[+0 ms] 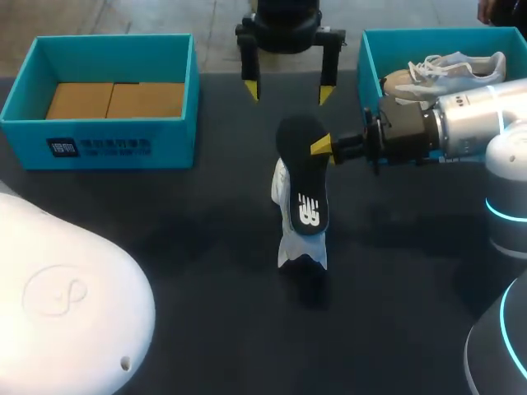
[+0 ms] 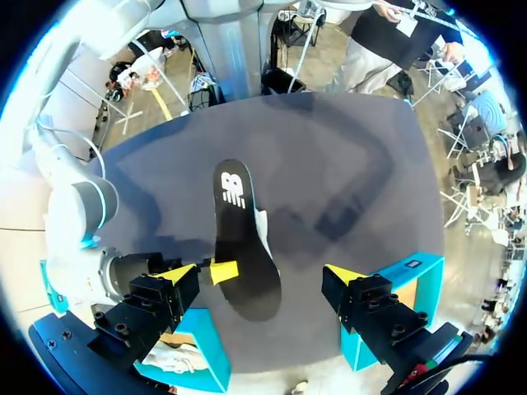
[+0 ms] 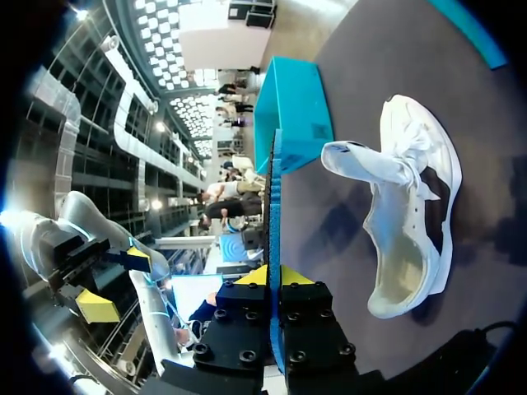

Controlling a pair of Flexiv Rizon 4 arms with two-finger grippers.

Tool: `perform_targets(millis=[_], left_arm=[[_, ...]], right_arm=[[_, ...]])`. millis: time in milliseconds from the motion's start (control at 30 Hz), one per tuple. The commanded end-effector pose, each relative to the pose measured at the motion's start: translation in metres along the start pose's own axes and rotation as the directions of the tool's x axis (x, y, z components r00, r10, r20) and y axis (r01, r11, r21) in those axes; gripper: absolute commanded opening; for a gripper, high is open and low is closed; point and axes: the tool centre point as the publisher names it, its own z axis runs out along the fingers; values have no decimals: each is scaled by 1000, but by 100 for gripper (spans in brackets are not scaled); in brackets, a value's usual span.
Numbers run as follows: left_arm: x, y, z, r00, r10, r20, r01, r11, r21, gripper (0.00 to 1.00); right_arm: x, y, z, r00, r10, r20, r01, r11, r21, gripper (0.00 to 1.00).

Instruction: Take the shoe out of the shoebox, open the shoe tongue, remove and reinsert the insole, then place the shoe into the shoebox

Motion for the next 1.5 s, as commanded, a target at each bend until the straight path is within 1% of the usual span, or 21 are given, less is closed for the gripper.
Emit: perform_targets(millis=[33, 500, 633, 833, 1000, 1100, 1167, 1267, 1300, 1333, 1400, 1433, 1467, 1500], left_arm=[[-2, 0, 1, 1000, -2, 3, 2, 1000, -10, 100], [-5, 0, 0, 1000, -2, 26, 3, 1000, -23, 100], [-4, -1, 0, 998, -2, 70, 5, 999, -39, 100], [1, -1, 5, 980, -18, 198, 28, 998, -50, 100], [5, -3, 8, 951, -35, 308, 50, 998, -41, 100], [4, -5, 7, 917, -45, 396, 64, 997, -35, 100], [2, -4, 7, 887, -39, 460, 69, 996, -48, 100], [2, -4, 5, 846, -24, 532, 68, 996, -63, 100], [2, -4, 5, 835, -35, 549, 76, 996, -53, 100], [2, -3, 4, 817, -16, 576, 72, 995, -73, 100], [2, -3, 4, 787, -14, 617, 74, 995, -72, 100], [2, -3, 4, 766, 7, 643, 71, 993, -95, 100], [2, -2, 3, 749, -7, 663, 85, 993, -85, 100], [1, -2, 3, 728, 17, 685, 80, 991, -110, 100]], right_arm=[[0, 1, 2, 1000, 0, -1, 0, 1000, -1, 0], [1, 1, 0, 1000, -2, -4, 2, 1000, -3, 0], [1, 1, 0, 1000, -2, -2, 2, 1000, -2, 0], [3, 0, -1, 1000, -3, 1, 3, 1000, -2, 0], [4, 0, -5, 1000, -1, 2, 1, 1000, -8, 0], [5, -1, -7, 1000, -1, 3, 1, 1000, -15, 0], [6, 0, -9, 1000, 0, 7, 0, 1000, -21, 0], [8, 0, -12, 1000, 0, 9, 0, 1000, -27, 0], [9, 0, -12, 1000, 0, 10, 1, 1000, -28, 0], [9, 0, -13, 1000, -1, 12, 1, 1000, -31, 0], [10, 0, -15, 1000, -1, 14, 1, 999, -34, 0], [11, 0, -15, 1000, -1, 16, 1, 999, -36, 0], [11, 0, -16, 1000, -1, 17, 1, 999, -37, 0], [11, 0, -17, 1000, 0, 18, 1, 999, -39, 0]])
